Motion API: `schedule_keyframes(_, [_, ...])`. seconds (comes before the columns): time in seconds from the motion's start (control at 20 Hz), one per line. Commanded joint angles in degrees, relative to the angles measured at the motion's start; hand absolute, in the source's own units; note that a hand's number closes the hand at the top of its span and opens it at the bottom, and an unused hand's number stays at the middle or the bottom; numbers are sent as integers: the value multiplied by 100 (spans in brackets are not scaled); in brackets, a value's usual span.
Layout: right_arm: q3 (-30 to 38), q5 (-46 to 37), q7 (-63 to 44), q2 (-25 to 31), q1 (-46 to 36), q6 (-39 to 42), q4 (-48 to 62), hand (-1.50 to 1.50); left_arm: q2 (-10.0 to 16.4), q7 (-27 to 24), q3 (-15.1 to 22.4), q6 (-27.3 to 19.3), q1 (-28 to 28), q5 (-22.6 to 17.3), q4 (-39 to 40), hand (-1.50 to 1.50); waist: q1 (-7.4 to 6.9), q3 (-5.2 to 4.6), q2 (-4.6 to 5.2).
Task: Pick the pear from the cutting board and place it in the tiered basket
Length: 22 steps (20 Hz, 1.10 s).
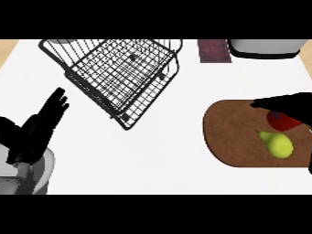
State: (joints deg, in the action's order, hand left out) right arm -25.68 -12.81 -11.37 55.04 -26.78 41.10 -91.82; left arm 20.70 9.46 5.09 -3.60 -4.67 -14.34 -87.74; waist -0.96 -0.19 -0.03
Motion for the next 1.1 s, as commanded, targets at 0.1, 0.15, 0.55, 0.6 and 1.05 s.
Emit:
schedule_keyframes(0.1, [-236, -152, -1161, -698, 7, 703, -452, -150, -130, -98, -101, 75, -121, 120, 232, 0, 101, 14, 2])
schedule_keyframes(0.15, [2, -140, -1264, -808, -294, 961, -164, -150, -152, 240, -134, -56, -11, 69, -235, 0, 60, 16, 1])
schedule_keyframes(0.55, [-203, -1706, -976, -1365, 600, 60, 53, -150, -119, 73, -408, 328, 146, 98, -57, 0, 84, 20, 8])
schedule_keyframes(0.6, [-138, -1667, -1130, -1286, 716, 235, -96, -150, -365, 386, -110, -47, 402, 308, -712, 0, 80, 21, -2])
schedule_keyframes(1.05, [-221, -3074, 197, -1577, 1066, -997, 1040, -150, -519, 40, -256, 233, 147, 540, -124, 0, 86, 21, 6])
